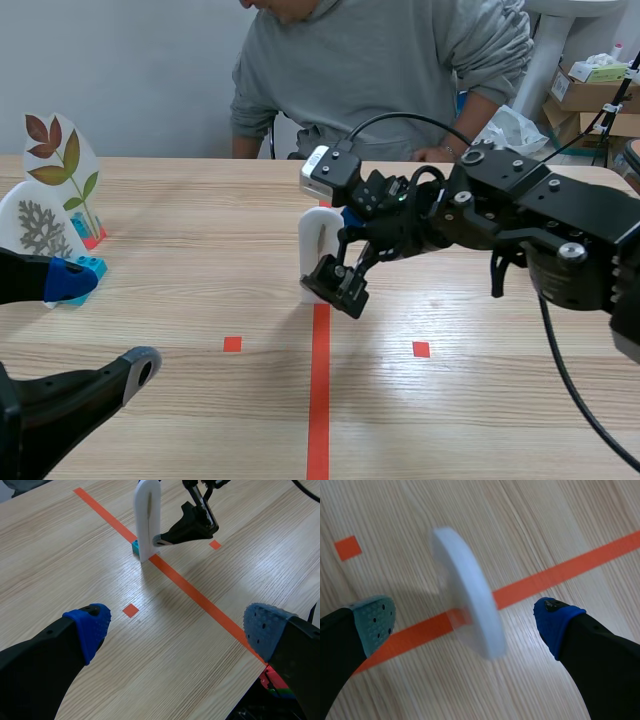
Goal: Do the leaf sorting experiment
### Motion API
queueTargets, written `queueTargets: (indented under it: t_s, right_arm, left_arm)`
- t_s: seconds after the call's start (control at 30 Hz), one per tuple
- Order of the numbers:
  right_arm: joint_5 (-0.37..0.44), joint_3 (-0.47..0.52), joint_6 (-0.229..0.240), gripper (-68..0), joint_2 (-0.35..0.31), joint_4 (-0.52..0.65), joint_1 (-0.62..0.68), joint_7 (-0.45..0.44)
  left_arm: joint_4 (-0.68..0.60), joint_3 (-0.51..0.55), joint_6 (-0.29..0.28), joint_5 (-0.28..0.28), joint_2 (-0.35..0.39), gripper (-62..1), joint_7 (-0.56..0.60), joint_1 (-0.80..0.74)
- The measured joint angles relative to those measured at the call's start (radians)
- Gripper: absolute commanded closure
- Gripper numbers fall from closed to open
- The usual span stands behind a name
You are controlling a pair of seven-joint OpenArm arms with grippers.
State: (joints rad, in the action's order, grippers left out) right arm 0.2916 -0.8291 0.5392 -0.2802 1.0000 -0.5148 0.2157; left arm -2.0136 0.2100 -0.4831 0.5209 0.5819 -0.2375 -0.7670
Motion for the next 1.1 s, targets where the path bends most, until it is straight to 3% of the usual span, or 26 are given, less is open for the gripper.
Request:
queueTargets:
  t_s: [0.13,0.63,1.1]
  right_arm:
    - [-0.017,0.000,0.000,-55.0,0.021,-0.009,0.000,-0.016]
    - [-0.053,0.000,0.000,-23.2,0.008,-0.009,0.000,-0.012]
    - [-0.074,0.000,0.000,-4.2,0.006,-0.008,0.000,-0.012]
  left_arm:
    - [0.000,0.000,0.000,0.000,0.000,-56.8,0.001,0.000]
    - [0.000,0.000,0.000,0.000,0.000,-56.8,0.002,0.000]
    - [0.000,0.001,0.000,0.000,0.000,-56.8,0.002,0.000]
